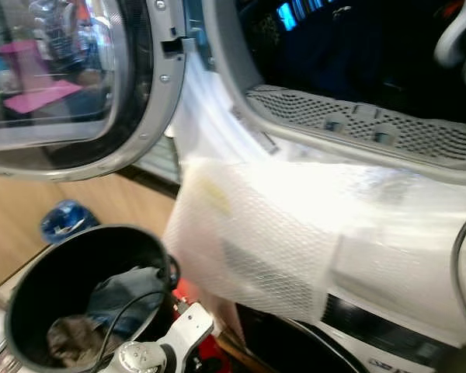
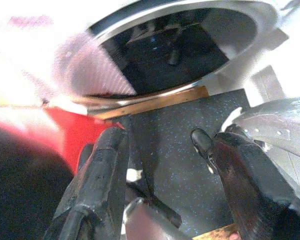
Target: Clothes washing
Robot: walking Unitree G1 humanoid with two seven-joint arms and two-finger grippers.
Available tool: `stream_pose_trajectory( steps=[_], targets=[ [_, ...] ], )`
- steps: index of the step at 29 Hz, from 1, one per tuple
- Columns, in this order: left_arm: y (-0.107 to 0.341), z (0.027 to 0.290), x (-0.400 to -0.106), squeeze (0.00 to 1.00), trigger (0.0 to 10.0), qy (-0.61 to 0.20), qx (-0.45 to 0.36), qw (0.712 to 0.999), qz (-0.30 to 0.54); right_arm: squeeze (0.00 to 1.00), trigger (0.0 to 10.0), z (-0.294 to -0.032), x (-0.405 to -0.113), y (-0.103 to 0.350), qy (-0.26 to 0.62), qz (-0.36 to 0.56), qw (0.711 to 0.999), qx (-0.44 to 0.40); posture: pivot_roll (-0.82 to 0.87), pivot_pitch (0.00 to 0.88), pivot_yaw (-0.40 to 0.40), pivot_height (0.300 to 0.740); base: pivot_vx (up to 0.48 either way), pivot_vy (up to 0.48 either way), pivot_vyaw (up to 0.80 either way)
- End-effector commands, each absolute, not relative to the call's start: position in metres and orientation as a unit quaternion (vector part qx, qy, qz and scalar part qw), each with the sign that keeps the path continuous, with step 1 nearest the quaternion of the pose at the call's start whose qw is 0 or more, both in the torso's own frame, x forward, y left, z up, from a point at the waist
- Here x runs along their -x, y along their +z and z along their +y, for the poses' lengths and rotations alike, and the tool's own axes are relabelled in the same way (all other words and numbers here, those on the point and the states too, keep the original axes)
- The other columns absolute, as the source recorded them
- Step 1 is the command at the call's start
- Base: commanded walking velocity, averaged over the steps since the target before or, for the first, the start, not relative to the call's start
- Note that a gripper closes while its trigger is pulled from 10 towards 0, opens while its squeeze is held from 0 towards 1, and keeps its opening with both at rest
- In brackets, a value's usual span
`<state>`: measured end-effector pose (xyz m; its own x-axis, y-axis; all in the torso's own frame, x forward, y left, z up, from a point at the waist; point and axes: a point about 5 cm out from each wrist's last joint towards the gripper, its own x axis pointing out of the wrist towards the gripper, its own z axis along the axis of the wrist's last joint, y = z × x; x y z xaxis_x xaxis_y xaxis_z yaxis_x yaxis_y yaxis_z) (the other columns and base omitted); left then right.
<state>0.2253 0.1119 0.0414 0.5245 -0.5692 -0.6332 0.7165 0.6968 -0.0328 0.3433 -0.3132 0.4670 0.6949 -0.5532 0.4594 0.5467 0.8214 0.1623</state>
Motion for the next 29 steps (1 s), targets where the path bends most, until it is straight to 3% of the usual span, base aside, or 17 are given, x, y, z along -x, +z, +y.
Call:
stream_pose_trajectory(
  steps=[1, 2, 3, 4, 5, 7, 8, 9, 11, 16, 23, 29],
  targets=[
    [0.043, 0.116, -0.227, 0.00, 10.0, -0.359, -0.123, 0.871, 0.311, 0.00, 10.0, -0.320, -0.333, 0.473, -0.306, -0.273, 0.912, 0.005, -0.06, 0.110, 0.057, 0.740, 0.000, 0.000, 0.00],
    [0.043, 0.116, -0.227, 0.00, 10.0, -0.359, -0.123, 0.871, 0.311, 0.00, 10.0, -0.320, -0.333, 0.473, -0.306, -0.273, 0.912, 0.005, -0.06, 0.110, 0.057, 0.740, 0.000, 0.000, 0.00],
    [0.043, 0.116, -0.227, 0.00, 10.0, -0.358, -0.122, 0.871, 0.313, 0.00, 10.0, -0.295, -0.353, 0.459, -0.203, -0.237, 0.950, 0.025, -0.06, 0.110, 0.057, 0.740, 0.000, 0.000, 0.00],
    [0.043, 0.116, -0.227, 0.00, 10.0, -0.358, -0.121, 0.871, 0.314, 0.00, 10.0, -0.285, -0.360, 0.453, -0.160, -0.223, 0.961, 0.025, -0.07, 0.114, 0.059, 0.740, 0.000, 0.000, 0.00],
    [0.043, 0.116, -0.227, 0.00, 10.0, -0.358, -0.121, 0.871, 0.314, 0.00, 10.0, -0.285, -0.360, 0.453, -0.160, -0.223, 0.961, 0.025, -0.07, 0.114, 0.059, 0.740, 0.000, 0.000, 0.00],
    [0.041, 0.117, -0.225, 0.00, 10.0, -0.363, -0.126, 0.866, 0.319, 0.00, 10.0, -0.235, -0.371, 0.449, 0.031, -0.228, 0.973, 0.031, -0.08, 0.113, 0.062, 0.740, 0.000, 0.000, 0.00],
    [0.041, 0.117, -0.225, 0.00, 10.0, -0.363, -0.126, 0.866, 0.319, 0.00, 10.0, -0.235, -0.371, 0.449, 0.031, -0.228, 0.973, 0.031, -0.08, 0.113, 0.062, 0.740, 0.000, 0.000, 0.00],
    [0.040, 0.118, -0.225, 0.00, 10.0, -0.363, -0.126, 0.866, 0.320, 0.00, 10.0, -0.214, -0.363, 0.451, 0.131, -0.241, 0.962, 0.021, -0.08, 0.113, 0.065, 0.740, 0.000, 0.000, 0.00],
    [0.040, 0.118, -0.225, 0.00, 10.0, -0.363, -0.125, 0.866, 0.320, 0.00, 10.0, -0.201, -0.355, 0.452, 0.193, -0.249, 0.949, 0.020, -0.08, 0.113, 0.065, 0.740, 0.000, 0.000, 0.00],
    [0.041, 0.115, -0.227, 0.00, 10.0, -0.366, -0.125, 0.866, 0.317, 0.00, 10.0, -0.177, -0.317, 0.458, 0.359, -0.326, 0.874, 0.028, -0.08, 0.111, 0.064, 0.740, 0.000, 0.000, 0.00],
    [0.040, 0.113, -0.226, 0.00, 10.0, -0.369, -0.125, 0.865, 0.317, 0.00, 10.0, -0.174, -0.296, 0.432, 0.418, -0.313, 0.843, 0.131, -0.08, 0.113, 0.061, 0.740, 0.000, 0.000, 0.00],
    [0.040, 0.113, -0.226, 0.00, 10.0, -0.368, -0.124, 0.865, 0.317, 0.00, 10.0, -0.183, -0.301, 0.412, 0.336, -0.275, 0.882, 0.183, -0.08, 0.117, 0.056, 0.740, 0.000, 0.000, 0.00]
  ],
)
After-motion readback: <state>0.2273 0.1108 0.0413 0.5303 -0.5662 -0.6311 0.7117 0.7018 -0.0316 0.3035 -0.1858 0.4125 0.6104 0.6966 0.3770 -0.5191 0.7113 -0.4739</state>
